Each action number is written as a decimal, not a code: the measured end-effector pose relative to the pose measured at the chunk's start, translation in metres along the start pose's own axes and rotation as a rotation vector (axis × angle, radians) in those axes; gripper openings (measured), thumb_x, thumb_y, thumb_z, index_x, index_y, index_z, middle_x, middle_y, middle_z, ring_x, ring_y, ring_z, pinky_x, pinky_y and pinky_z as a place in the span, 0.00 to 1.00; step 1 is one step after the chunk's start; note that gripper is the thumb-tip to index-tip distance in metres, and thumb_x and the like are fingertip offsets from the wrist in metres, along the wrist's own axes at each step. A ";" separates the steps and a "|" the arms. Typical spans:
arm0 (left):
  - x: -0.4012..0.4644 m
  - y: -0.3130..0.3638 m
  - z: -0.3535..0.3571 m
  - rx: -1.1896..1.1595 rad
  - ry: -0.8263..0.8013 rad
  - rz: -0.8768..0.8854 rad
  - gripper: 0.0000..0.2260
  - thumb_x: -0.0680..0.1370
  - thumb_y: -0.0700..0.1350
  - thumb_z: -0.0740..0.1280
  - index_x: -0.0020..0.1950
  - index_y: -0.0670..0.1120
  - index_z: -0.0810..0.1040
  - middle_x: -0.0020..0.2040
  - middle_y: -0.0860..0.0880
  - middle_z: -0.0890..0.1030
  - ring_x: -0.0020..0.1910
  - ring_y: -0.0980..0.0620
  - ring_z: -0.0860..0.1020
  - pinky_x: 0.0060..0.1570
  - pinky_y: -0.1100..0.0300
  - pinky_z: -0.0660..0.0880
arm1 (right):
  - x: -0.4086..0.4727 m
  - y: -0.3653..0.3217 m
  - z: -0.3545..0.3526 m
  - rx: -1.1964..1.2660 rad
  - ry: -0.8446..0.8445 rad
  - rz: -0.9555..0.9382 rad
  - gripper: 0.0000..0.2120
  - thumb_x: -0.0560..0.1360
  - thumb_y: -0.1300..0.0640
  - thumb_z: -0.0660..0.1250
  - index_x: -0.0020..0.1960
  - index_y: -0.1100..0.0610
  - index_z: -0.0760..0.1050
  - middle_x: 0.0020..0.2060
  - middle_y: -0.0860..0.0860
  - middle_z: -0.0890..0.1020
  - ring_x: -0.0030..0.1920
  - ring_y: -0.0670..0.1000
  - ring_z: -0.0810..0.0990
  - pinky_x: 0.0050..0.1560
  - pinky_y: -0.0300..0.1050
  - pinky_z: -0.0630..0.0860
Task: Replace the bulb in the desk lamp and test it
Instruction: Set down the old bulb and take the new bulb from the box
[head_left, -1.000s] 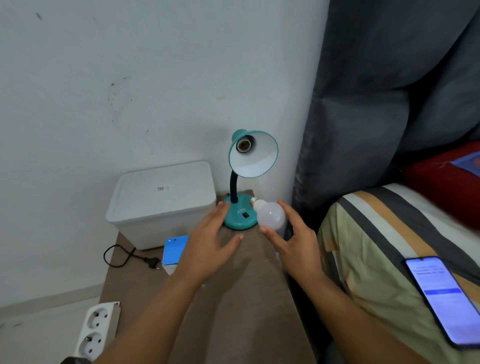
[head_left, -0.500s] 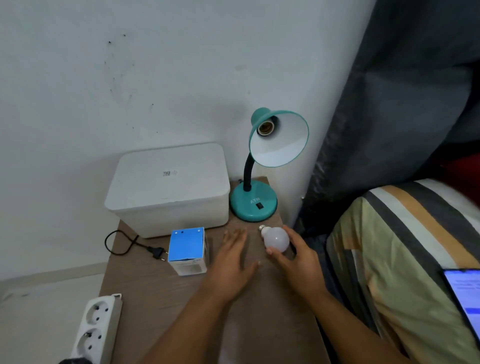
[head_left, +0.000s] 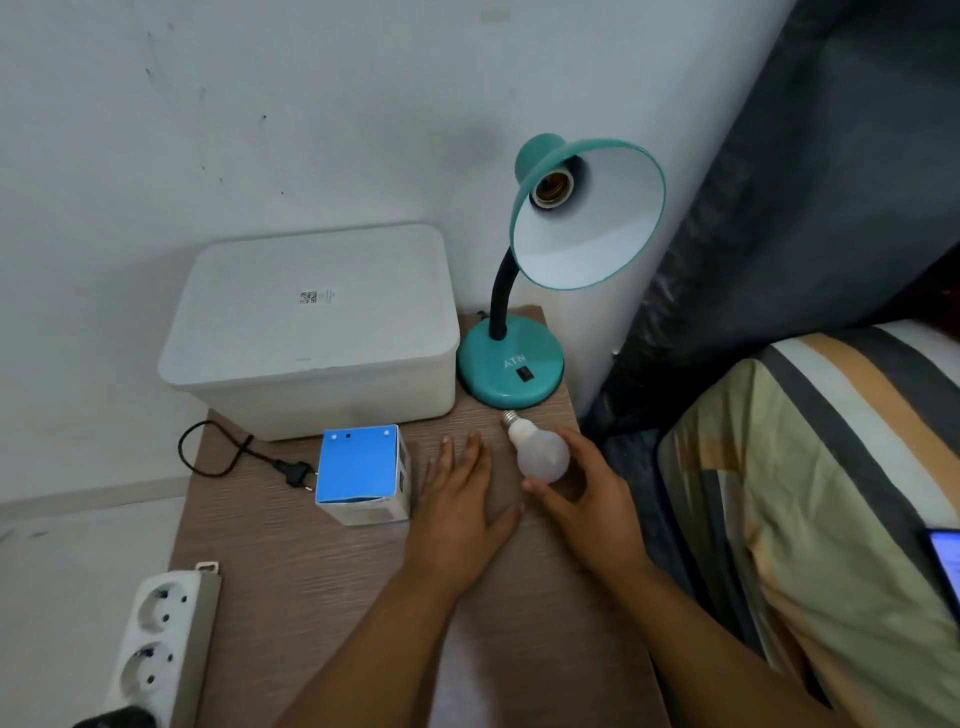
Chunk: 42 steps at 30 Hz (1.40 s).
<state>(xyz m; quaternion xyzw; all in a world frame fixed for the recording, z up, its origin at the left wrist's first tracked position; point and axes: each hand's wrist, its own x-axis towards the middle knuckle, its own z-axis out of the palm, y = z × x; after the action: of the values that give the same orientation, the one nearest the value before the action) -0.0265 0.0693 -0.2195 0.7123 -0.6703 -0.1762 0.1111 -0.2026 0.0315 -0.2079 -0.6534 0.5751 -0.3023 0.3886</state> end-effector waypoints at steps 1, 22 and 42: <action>0.000 0.000 0.001 0.001 -0.002 0.000 0.37 0.79 0.68 0.54 0.82 0.48 0.52 0.82 0.52 0.50 0.81 0.49 0.42 0.76 0.54 0.39 | 0.000 0.000 0.000 0.004 0.001 -0.004 0.31 0.70 0.45 0.76 0.70 0.44 0.69 0.64 0.39 0.76 0.64 0.38 0.74 0.65 0.44 0.74; -0.105 -0.006 -0.019 -0.290 0.032 -0.048 0.34 0.80 0.58 0.64 0.81 0.52 0.52 0.79 0.60 0.49 0.80 0.56 0.45 0.74 0.65 0.45 | -0.038 -0.013 -0.023 -0.007 -0.093 -0.051 0.42 0.69 0.44 0.76 0.77 0.42 0.58 0.71 0.39 0.67 0.68 0.40 0.67 0.65 0.37 0.66; -0.137 -0.040 -0.040 -0.436 0.236 -0.363 0.35 0.78 0.55 0.68 0.80 0.45 0.58 0.79 0.49 0.62 0.79 0.51 0.58 0.76 0.57 0.57 | -0.035 -0.039 -0.020 -0.030 -0.103 -0.059 0.41 0.70 0.50 0.78 0.76 0.46 0.60 0.61 0.34 0.68 0.63 0.39 0.66 0.59 0.30 0.65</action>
<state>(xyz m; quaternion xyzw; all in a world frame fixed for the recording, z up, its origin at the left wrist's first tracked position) 0.0211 0.2052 -0.1848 0.7952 -0.4612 -0.2490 0.3049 -0.2047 0.0648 -0.1626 -0.6906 0.5391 -0.2711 0.3987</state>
